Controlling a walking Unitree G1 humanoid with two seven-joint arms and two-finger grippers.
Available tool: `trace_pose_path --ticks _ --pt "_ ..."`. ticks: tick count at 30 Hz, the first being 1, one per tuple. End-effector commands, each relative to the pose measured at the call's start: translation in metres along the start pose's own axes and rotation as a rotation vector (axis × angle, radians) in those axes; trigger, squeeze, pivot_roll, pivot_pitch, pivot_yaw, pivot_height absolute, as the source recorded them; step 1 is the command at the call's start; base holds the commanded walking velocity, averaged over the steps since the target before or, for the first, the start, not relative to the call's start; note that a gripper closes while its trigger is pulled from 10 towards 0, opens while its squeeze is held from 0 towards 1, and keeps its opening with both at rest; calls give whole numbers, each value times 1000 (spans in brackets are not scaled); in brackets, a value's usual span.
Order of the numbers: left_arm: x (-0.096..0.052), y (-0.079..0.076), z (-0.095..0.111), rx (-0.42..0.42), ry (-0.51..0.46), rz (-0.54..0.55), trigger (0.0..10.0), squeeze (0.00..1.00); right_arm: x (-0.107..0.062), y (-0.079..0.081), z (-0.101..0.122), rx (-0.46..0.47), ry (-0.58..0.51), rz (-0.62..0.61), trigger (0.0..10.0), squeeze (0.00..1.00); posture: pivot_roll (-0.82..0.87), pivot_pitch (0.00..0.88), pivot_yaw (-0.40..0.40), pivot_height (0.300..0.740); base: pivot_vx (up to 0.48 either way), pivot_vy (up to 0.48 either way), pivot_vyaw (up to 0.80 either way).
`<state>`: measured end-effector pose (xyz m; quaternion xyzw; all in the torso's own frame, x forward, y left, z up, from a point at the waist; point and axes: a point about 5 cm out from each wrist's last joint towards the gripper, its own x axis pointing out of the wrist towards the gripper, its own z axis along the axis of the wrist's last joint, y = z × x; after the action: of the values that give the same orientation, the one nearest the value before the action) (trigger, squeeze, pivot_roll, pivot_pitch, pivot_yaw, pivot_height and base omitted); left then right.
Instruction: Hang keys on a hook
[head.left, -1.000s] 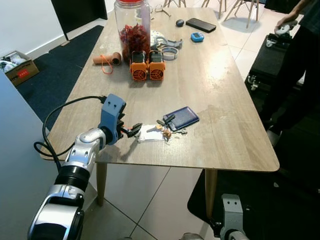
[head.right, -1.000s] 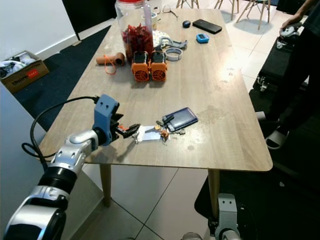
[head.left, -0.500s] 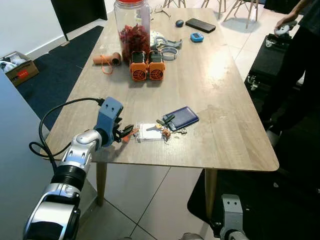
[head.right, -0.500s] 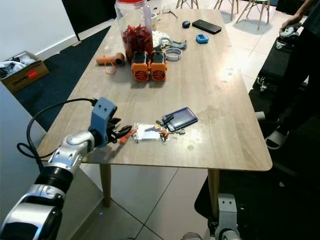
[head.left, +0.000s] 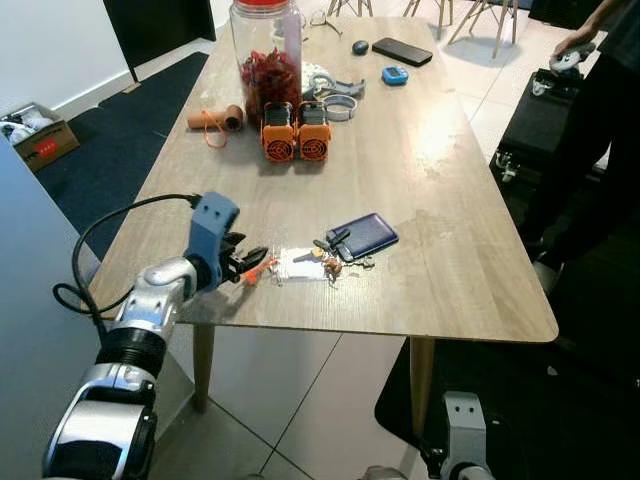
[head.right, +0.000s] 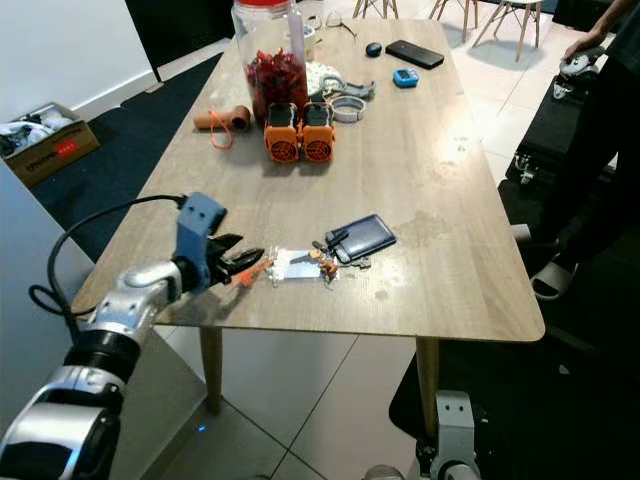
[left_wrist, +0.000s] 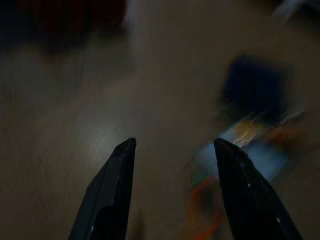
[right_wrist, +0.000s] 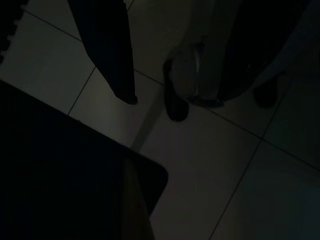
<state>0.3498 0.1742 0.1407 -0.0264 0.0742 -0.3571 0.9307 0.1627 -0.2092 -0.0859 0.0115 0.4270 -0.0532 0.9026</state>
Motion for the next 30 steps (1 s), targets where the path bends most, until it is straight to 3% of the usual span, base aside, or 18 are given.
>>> trace_pose_path --ticks 1,7,12,19,30 --pt "-10 1 4 2 -60 -71 10000 0 -1 1 -5 4 22 -2 10000 0 10 65 18 740 0 0 0" --pt "-17 2 -4 76 -51 -102 10000 0 -1 1 -5 3 19 0 10000 0 10 63 19 740 0 0 0" --pt "-22 2 -30 219 22 -16 10000 0 -1 2 -4 -1 18 2 10000 0 10 59 19 740 0 0 0" --pt "-22 -1 -38 198 22 -2 10000 0 -1 2 -5 -1 19 3 10000 0 9 57 19 740 0 0 0" --pt "-24 -11 -58 174 93 -100 10000 0 -1 4 -5 1 22 7 10000 0 16 70 17 740 0 0 0"
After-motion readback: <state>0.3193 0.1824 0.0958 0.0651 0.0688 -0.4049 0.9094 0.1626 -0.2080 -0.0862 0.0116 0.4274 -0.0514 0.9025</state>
